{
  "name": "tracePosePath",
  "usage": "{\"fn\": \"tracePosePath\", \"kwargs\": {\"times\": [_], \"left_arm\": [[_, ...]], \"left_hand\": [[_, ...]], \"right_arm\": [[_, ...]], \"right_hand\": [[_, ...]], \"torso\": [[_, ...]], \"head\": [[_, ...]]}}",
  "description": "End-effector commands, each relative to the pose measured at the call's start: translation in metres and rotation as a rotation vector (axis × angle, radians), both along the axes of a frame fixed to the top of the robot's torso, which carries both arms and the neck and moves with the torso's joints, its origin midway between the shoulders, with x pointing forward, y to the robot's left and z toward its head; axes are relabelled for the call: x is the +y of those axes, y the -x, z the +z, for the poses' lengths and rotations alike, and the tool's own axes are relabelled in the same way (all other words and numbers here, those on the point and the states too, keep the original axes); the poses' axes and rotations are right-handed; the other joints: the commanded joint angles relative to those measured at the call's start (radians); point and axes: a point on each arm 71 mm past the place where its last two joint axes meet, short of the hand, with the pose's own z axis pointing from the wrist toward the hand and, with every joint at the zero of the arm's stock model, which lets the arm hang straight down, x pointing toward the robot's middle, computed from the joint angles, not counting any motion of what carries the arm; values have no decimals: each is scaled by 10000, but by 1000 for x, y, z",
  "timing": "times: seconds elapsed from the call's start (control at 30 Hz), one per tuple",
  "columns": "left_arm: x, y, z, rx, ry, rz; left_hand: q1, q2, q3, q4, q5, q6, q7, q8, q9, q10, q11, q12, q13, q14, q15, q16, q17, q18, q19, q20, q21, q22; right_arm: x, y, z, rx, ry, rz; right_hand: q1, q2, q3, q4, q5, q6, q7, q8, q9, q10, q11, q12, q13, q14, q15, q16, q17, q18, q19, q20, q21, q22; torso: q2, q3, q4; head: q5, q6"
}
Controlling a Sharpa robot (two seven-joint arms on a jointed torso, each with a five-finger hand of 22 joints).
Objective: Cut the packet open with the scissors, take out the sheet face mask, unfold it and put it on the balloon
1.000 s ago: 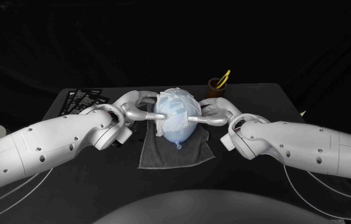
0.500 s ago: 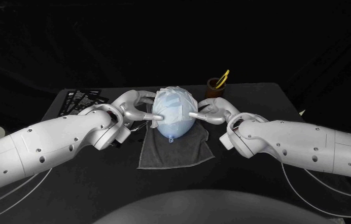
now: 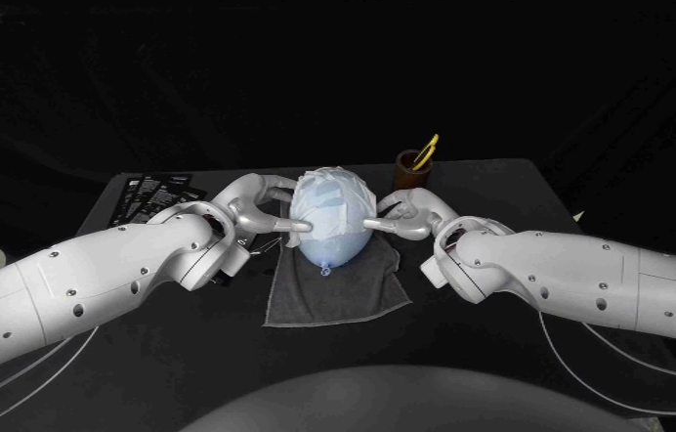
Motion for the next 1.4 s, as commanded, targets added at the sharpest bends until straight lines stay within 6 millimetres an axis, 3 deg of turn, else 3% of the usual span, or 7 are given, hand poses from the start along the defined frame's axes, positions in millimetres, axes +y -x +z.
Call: {"fn": "tracePosePath", "kwargs": {"times": [0.03, 0.23, 0.57, 0.93, 1.1, 1.17, 1.4], "left_arm": [[-1, -1, 1, -93, -61, 58], [-1, -2, 0, -89, -88, 102], [0, -3, 0, -47, -66, 180], [0, -2, -1, 35, -55, 160], [-1, -2, -1, 72, -52, 133], [-2, -2, -1, 83, -50, 121], [-2, -2, -1, 110, -31, 96]], "left_hand": [[126, 19, 97, -19, 36, 106, 1417, 55, 19, 87, 3, 61, 11, 105, 18, 53, 19, 87, 24, 3, 21, 14], [195, 39, 195, -20, 35, 164, 1415, 100, 44, 129, -2, 96, 2, 173, 11, 79, 39, 105, 43, 3, 24, 17], [187, 20, 190, -17, 33, 177, 1419, 115, 53, 141, 4, 110, -6, 172, 16, 82, 40, 110, 48, 6, 25, 17], [101, -1, 88, -16, 33, 169, 1420, 123, 57, 143, 8, 123, -20, 173, 21, 83, 42, 109, 39, 8, 23, 15], [89, -2, 81, -16, 33, 171, 1421, 126, 58, 143, 7, 124, -21, 159, 21, 80, 39, 109, 39, 8, 22, 15], [89, -2, 81, -16, 33, 171, 1421, 126, 58, 143, 7, 124, -21, 159, 21, 80, 39, 109, 39, 8, 22, 15], [76, -3, 79, -17, 34, 169, 1421, 127, 59, 142, 7, 125, -24, 141, 21, 75, 35, 108, 32, 8, 21, 13]], "right_arm": [[3, 2, 1, -92, 224, 306], [-2, 3, 3, -294, 366, 215], [-14, 15, 15, -767, -161, 134], [-22, 33, 28, -1063, -915, 536], [-24, 35, 29, -1067, -1032, 558], [-24, 34, 28, -1064, -1024, 512], [-22, 27, 25, -1145, -946, 343]], "right_hand": [[232, 82, -228, -13, -30, 23, 1223, 295, 34, 74, 1, 241, -4, 104, -24, 204, 27, 226, 115, -8, 79, 14], [1173, 519, -603, -348, -27, 34, 1094, 966, -9, 255, -138, 875, -7, 358, -175, 781, 76, 359, 451, -25, 279, 47], [1158, 750, -1305, -300, -28, 403, 843, 1330, -302, 766, -396, 1548, 62, 1000, -441, 1554, 190, 452, 896, -135, 556, 121], [1289, 1312, -2529, -347, -35, 1936, 128, 141, -1730, 2433, -1234, 3590, 1067, 3392, -1450, 4923, 1709, 447, 3072, -1122, 2043, 798], [1254, 1323, -2564, -417, -9, 2506, -115, -380, -2144, 3065, -1486, 5335, 2501, 4117, -1793, 6931, 2758, 397, 3883, -1512, 2991, 1376], [1228, 1416, -2524, -457, -9, 2733, -133, -721, -2372, 3865, -1542, 7308, 5303, 4651, -1821, 8584, 4403, 400, 4070, -1688, 3611, 1825], [1167, 1494, -2519, -559, -10, 3025, -117, -1123, -2628, 4715, -1528, 9056, 8110, 5324, -1866, 10307, 6479, 355, 3954, -1739, 4501, 2553]], "torso": [[-3, 2, 3], [-3, 1, -8], [1, 9, -7], [-5, 9, -15], [-5, 4, -7], [-4, -1, 7], [10, -8, 24]], "head": [[-17, 0], [-42, 0], [-60, 0], [-116, 0], [-156, 0], [-174, 0], [-167, 0]]}}
